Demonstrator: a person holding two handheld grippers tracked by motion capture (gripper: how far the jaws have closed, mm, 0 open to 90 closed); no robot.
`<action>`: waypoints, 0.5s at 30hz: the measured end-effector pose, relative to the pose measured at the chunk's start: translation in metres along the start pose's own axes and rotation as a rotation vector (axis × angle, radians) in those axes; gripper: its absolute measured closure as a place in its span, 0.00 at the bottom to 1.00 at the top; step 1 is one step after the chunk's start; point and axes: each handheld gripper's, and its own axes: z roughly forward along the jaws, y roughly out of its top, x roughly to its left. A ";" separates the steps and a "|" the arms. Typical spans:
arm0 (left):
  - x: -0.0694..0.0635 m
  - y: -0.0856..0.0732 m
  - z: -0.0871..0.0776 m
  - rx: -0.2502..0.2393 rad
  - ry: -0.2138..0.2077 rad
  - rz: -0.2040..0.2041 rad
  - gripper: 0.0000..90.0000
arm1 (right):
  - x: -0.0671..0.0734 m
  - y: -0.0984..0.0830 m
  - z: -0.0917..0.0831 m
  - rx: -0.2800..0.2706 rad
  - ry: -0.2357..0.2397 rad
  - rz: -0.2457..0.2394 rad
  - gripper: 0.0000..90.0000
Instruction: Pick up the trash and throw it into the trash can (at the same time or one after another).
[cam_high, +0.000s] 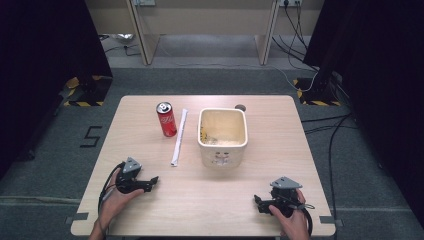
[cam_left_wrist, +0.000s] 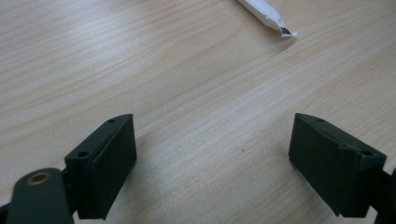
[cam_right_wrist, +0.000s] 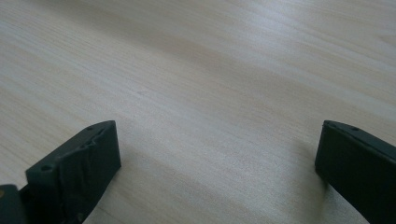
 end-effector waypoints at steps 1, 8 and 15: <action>0.000 0.000 0.000 -0.001 0.001 -0.001 0.16 | 0.000 0.000 0.000 0.000 0.000 0.000 0.00; 0.000 0.000 0.000 -0.001 0.000 -0.002 0.16 | 0.000 0.000 0.000 0.000 0.000 0.000 0.00; 0.001 0.000 0.000 0.001 -0.005 -0.007 0.16 | 0.000 0.000 0.000 0.002 0.002 -0.002 0.00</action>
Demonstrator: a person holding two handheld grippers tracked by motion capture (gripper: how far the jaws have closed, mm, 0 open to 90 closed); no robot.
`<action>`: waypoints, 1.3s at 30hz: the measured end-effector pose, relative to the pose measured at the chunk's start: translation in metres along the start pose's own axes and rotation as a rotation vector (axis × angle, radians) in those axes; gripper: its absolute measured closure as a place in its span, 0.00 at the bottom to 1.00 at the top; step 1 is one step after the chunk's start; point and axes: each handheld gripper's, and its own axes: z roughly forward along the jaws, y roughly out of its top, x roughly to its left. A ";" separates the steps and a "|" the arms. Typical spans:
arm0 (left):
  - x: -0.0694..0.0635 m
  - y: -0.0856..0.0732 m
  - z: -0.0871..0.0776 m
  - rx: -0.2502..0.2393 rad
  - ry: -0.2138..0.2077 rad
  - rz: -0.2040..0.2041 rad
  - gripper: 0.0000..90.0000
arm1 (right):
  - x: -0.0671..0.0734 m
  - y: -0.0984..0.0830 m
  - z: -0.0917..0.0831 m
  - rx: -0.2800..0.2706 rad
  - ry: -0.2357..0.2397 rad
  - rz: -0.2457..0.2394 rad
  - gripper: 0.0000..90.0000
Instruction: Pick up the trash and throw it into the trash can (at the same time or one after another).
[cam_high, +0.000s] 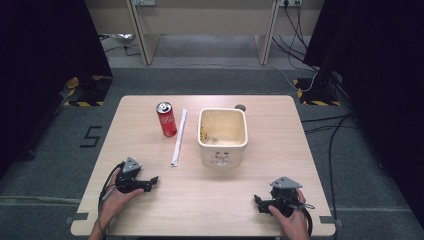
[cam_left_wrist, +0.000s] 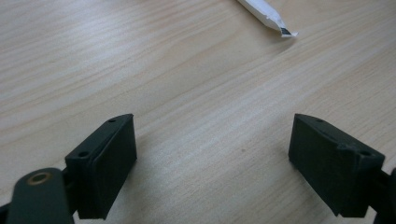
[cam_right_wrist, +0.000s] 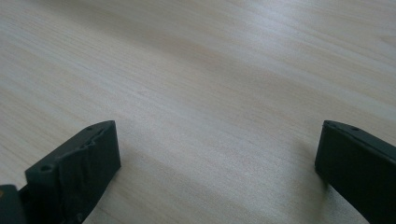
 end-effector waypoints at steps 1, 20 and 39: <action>0.000 0.000 0.000 -0.003 0.004 -0.004 0.18 | 0.000 0.000 0.000 0.000 0.000 0.000 0.00; 0.009 0.038 -0.008 -0.088 -0.004 -0.082 0.18 | 0.000 0.000 0.000 -0.001 0.002 -0.002 0.00; 0.013 0.068 -0.001 -0.110 -0.008 -0.072 0.18 | 0.000 0.000 0.000 -0.001 0.002 -0.003 0.00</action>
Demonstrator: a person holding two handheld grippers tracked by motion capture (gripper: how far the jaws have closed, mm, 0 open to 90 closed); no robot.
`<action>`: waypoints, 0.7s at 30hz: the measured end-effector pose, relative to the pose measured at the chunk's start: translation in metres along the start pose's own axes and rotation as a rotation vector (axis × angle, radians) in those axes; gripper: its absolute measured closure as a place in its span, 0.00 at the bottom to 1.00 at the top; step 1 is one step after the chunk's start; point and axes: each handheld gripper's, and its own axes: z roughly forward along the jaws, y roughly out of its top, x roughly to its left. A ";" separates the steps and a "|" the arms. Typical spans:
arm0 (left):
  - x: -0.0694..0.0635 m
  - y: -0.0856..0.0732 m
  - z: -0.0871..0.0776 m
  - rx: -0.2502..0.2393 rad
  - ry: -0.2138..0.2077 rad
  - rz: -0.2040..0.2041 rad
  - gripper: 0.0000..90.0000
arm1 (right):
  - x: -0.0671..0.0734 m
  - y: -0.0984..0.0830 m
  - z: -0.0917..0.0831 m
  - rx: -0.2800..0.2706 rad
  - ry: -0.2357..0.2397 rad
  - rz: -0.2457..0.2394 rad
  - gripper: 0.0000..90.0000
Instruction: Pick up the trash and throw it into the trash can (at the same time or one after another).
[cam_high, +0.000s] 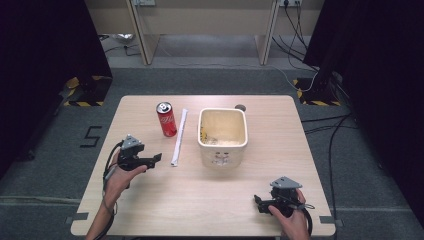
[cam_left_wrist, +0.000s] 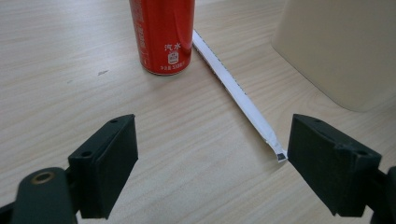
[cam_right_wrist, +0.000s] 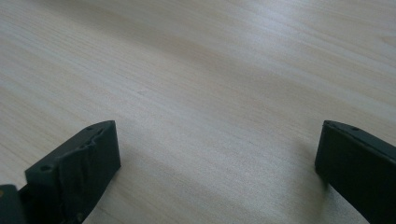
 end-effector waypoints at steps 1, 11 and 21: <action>0.000 0.001 0.001 -0.001 0.000 -0.001 0.18 | 0.000 0.000 0.000 0.001 -0.001 0.000 0.00; 0.003 0.020 0.011 -0.007 -0.001 0.004 0.18 | 0.000 0.000 0.000 0.000 0.000 0.000 0.00; 0.006 0.034 0.019 -0.012 -0.019 -0.020 0.18 | 0.000 0.000 0.000 0.000 0.000 0.000 0.00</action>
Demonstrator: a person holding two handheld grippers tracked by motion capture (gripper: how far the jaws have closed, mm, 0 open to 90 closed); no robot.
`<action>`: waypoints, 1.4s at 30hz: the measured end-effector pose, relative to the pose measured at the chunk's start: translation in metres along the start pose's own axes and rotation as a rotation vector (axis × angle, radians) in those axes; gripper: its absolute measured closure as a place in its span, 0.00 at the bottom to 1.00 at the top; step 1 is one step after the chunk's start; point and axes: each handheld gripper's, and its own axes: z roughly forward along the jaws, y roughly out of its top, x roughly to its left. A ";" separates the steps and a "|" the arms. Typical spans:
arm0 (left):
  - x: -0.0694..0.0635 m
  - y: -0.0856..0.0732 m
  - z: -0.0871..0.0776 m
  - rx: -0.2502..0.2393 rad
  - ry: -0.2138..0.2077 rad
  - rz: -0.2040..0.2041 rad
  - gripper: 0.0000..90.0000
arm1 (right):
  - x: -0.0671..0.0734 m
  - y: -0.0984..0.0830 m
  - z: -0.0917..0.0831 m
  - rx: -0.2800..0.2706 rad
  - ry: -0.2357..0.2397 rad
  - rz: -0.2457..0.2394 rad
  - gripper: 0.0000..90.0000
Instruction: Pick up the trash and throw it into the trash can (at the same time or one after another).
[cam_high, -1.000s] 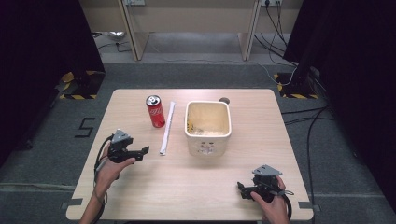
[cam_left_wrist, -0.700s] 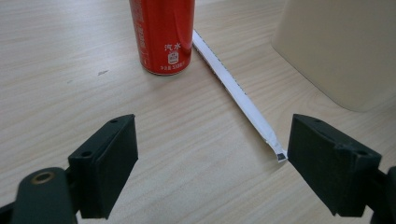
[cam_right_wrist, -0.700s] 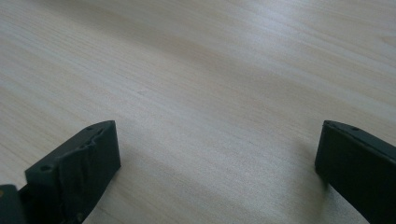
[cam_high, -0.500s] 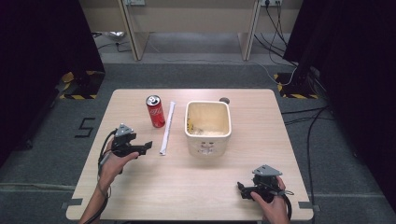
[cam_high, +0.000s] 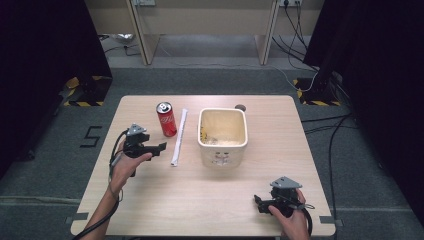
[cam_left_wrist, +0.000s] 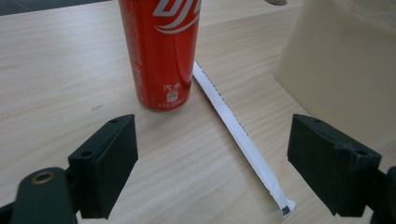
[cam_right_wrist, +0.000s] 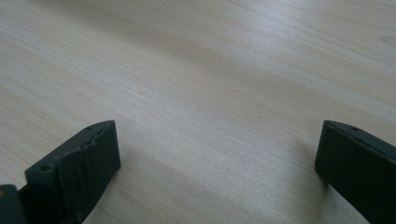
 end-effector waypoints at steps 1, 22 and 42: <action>0.001 0.002 0.000 -0.005 0.005 0.001 0.18 | 0.000 0.000 0.000 0.000 0.000 0.000 0.00; 0.010 0.038 0.022 -0.006 0.051 0.006 0.18 | 0.000 0.000 0.000 -0.002 0.000 -0.001 0.00; 0.014 0.059 0.038 -0.020 0.077 -0.002 0.18 | 0.000 0.000 0.000 -0.002 0.000 -0.001 0.00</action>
